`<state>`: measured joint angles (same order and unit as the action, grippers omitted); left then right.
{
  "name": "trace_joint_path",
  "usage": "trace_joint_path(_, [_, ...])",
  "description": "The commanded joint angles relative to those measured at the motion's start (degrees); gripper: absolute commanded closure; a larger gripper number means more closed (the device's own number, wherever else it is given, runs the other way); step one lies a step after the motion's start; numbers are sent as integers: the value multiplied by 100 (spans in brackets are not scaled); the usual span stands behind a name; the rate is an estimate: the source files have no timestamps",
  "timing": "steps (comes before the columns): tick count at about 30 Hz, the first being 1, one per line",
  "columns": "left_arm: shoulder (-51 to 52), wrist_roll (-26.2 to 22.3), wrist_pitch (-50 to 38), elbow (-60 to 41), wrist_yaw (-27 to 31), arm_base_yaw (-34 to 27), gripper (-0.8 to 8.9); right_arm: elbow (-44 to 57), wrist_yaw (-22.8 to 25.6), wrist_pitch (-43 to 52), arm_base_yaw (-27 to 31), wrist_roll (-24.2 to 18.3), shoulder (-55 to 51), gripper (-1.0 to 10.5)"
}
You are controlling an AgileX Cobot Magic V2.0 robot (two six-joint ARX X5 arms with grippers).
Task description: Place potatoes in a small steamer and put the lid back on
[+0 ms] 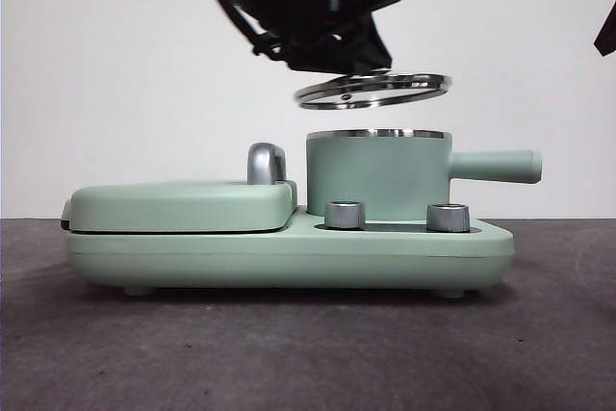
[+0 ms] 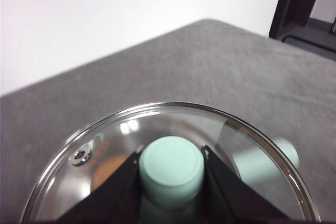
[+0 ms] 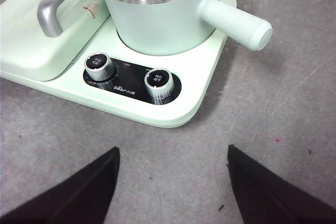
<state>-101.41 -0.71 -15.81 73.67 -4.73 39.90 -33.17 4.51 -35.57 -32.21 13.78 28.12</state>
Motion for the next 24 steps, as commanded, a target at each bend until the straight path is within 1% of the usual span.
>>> trace_joint_path(1, [-348,-199,-181,498,-20,50,802,-35,7,33,-33,55,17,631])
trace_joint_path(3, [-560,-293,-179,702,-17,50,802,-35,7,33,-33,52,17,631])
trace_joint_path(7, [-828,-328,-177,918,-13,17,802,-35,7,33,-33,37,20,631])
trace_joint_path(10, [-909,-363,-190,927,31,-15,802,-35,9,33,-33,33,20,631])
trace_joint_path(13, [-960,-505,-177,927,74,-57,802,-35,9,33,-33,33,20,631])
trace_joint_path(24, [-1008,-503,-181,927,70,-170,802,-35,59,33,-33,-79,22,631])
